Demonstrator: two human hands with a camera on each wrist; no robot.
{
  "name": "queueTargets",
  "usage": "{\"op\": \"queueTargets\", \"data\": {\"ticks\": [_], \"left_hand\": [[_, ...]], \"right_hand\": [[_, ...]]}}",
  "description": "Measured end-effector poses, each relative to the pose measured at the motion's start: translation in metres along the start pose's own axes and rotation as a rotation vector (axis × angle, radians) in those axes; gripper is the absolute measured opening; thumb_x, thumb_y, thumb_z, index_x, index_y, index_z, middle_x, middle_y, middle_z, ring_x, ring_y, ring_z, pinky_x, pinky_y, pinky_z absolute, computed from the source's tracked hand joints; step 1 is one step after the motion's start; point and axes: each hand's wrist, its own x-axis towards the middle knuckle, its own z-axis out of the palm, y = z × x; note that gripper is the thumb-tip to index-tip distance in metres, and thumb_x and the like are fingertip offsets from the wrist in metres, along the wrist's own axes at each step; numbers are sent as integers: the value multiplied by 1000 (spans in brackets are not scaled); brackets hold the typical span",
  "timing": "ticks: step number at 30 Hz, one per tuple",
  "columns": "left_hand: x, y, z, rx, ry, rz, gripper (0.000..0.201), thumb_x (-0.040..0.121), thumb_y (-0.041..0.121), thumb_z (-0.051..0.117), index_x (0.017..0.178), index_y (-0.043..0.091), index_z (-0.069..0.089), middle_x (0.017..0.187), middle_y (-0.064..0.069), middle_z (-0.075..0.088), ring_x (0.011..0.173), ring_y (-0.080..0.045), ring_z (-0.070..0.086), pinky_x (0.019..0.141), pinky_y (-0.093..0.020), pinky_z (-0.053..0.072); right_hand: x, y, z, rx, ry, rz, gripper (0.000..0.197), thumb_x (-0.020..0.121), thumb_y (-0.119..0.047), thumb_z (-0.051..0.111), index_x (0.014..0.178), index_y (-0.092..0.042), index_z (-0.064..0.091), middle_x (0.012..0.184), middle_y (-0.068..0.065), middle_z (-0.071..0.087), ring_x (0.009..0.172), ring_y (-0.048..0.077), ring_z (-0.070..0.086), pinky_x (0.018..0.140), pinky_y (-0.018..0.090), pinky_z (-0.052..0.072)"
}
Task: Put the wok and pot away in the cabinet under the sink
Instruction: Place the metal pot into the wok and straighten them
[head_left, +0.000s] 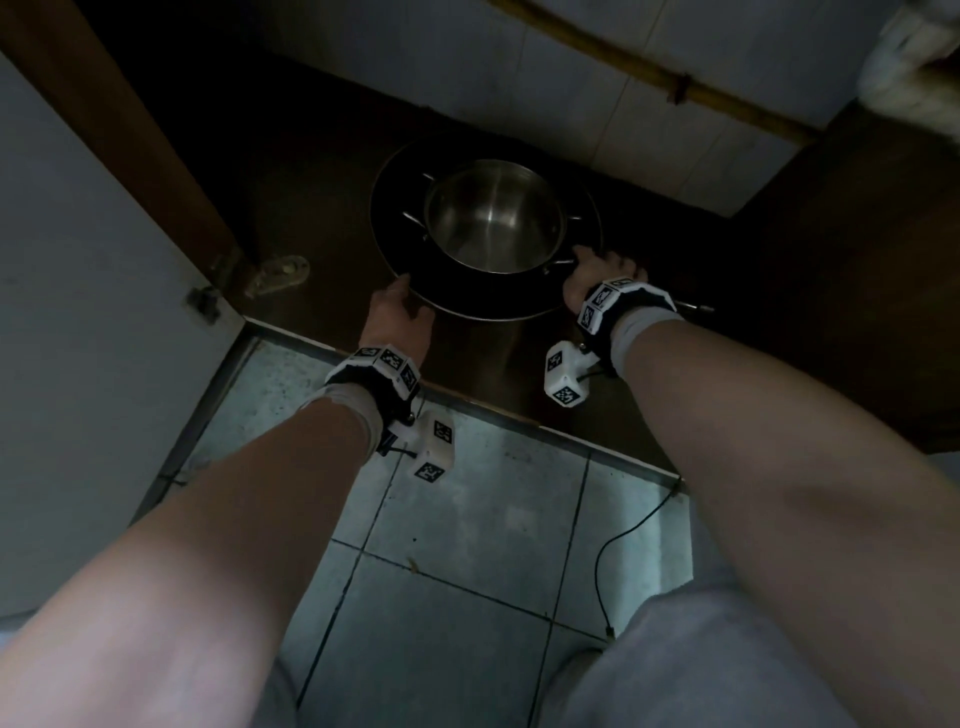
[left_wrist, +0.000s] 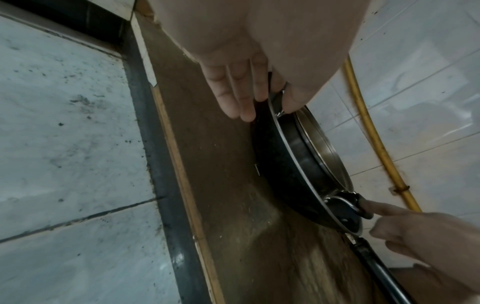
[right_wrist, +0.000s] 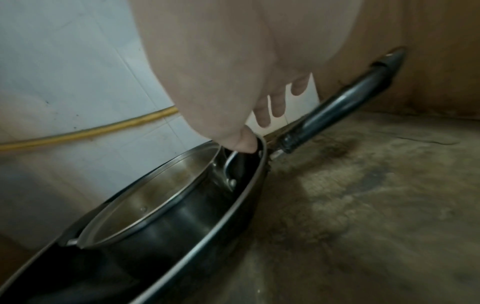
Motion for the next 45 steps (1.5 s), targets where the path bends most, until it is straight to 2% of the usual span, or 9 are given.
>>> {"op": "queueTargets", "data": {"ticks": [5,9,19,23,25,27,30,36,45], "left_hand": [[1,0,1,74,-16,7,53,93,27,49,146,30,42,150,-5,41,130,-23,50,91,-24,41],[1,-1,4,60,2,1,50,92,28,50,142,28,48,146,-3,49,128,-22,54,102,-30,45],[3,2,1,52,-18,-50,50,90,30,51,140,33,49,140,-2,56,115,-22,62,96,-34,51],[1,1,1,68,-37,-38,53,90,30,53,142,31,47,146,-3,51,126,-23,55,103,-34,47],[-1,2,1,63,-30,-33,53,89,29,53,141,31,49,145,-2,51,126,-23,55,104,-36,46],[-1,2,2,54,-13,-42,52,87,30,53,139,33,51,139,-2,58,119,-23,60,101,-37,49],[-4,2,3,57,4,-55,50,86,32,52,136,34,54,130,-2,64,112,-22,64,96,-37,52],[-10,4,1,51,-22,-78,53,78,42,51,130,39,59,116,-1,72,105,-22,68,94,-38,53],[-20,14,-7,18,-80,-111,56,72,57,45,127,51,54,117,6,70,101,-22,69,93,-40,53]], "right_hand": [[1,-6,4,-35,-53,-43,63,90,-29,43,150,-24,26,149,16,42,140,35,35,119,53,9],[-5,-6,7,-9,-19,-71,61,85,-17,47,144,-16,34,138,18,54,135,33,43,122,49,8],[-18,-8,-1,61,-80,-79,79,80,-7,54,152,-20,23,155,21,30,149,35,16,123,46,9],[-21,3,14,120,121,-95,66,88,-16,48,151,-20,24,140,18,50,132,37,43,112,47,34],[-22,14,22,187,293,19,61,89,-21,48,147,-16,30,143,16,47,130,36,43,104,48,39],[-20,24,28,277,341,245,63,88,-23,51,146,-8,31,154,15,33,138,34,32,109,47,33],[-14,33,34,422,267,464,70,89,-25,55,149,-4,26,160,15,18,145,33,23,119,48,20],[2,45,35,380,154,301,63,93,-16,43,148,6,21,159,19,17,149,31,13,123,35,11],[-3,37,35,454,135,296,59,90,-15,45,145,-2,30,160,14,19,145,30,27,117,39,29]]}}
